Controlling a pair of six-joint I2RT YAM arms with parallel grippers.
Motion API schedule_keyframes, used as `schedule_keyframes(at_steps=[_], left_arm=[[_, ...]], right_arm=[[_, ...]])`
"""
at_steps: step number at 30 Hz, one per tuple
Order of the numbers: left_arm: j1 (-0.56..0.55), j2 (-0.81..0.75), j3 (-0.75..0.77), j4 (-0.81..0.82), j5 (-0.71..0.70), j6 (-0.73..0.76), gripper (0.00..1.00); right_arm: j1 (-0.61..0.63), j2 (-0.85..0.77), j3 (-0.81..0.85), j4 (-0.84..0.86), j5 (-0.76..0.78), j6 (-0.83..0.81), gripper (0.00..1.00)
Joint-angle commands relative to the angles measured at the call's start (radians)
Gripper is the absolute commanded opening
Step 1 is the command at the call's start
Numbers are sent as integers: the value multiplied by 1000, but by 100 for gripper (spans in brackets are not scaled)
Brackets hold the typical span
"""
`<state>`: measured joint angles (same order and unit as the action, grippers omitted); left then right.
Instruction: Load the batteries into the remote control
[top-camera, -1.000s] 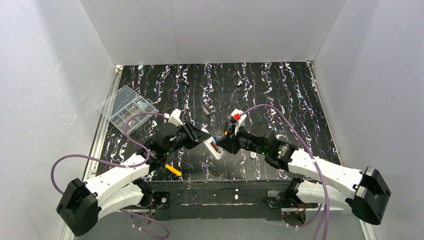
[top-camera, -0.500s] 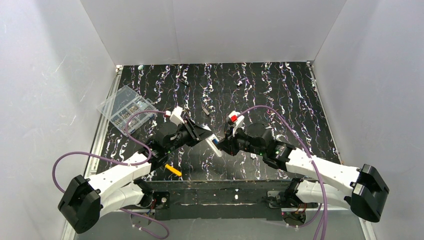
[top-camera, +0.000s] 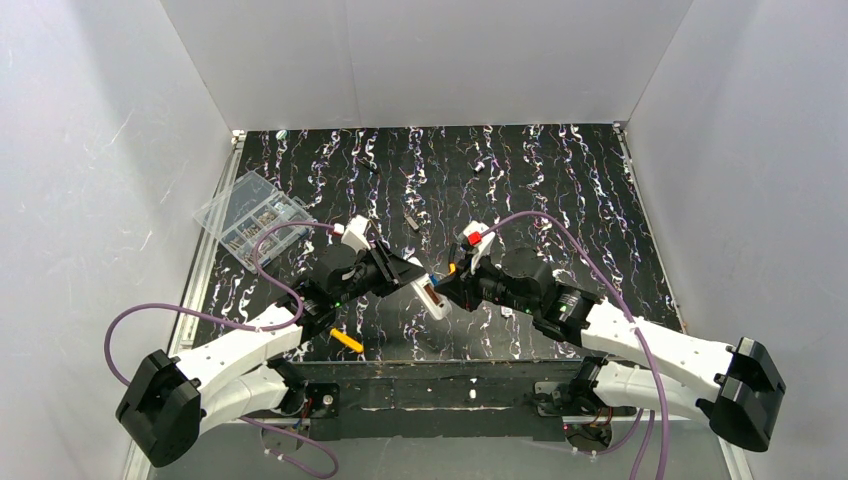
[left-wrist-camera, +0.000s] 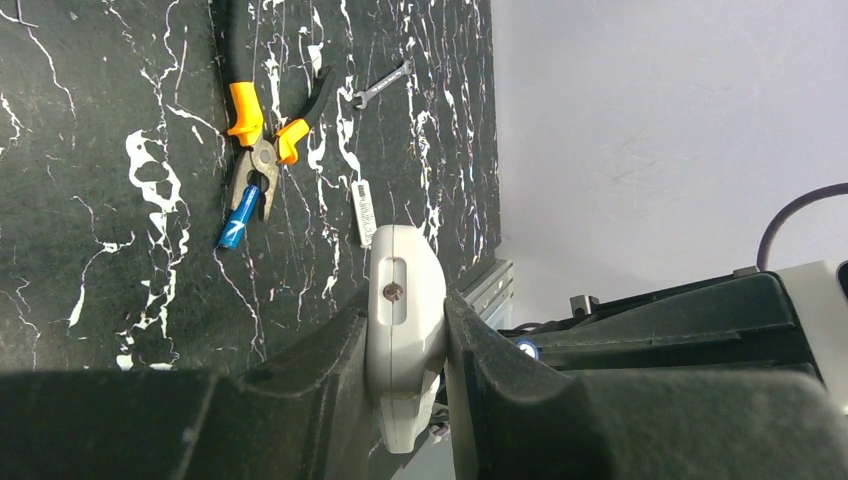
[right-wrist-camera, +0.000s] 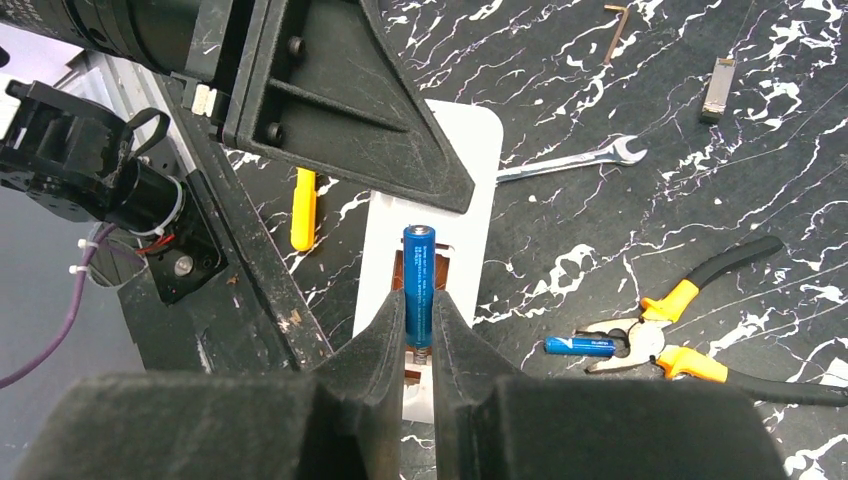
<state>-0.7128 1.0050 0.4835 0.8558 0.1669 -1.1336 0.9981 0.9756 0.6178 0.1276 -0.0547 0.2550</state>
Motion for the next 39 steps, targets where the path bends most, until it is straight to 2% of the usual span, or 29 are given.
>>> schedule_keyframes(at_steps=[1, 20, 34, 39], left_arm=[[-2, -8, 48, 14, 18, 11, 0], [-3, -26, 30, 55, 10, -27, 0], [-3, -32, 20, 73, 16, -41, 0], [-3, -32, 17, 74, 18, -42, 0]], right_arm=[[7, -11, 46, 8, 19, -14, 1], [15, 37, 37, 42, 17, 21, 3], [22, 37, 33, 41, 36, 24, 11], [23, 28, 30, 37, 48, 24, 17]])
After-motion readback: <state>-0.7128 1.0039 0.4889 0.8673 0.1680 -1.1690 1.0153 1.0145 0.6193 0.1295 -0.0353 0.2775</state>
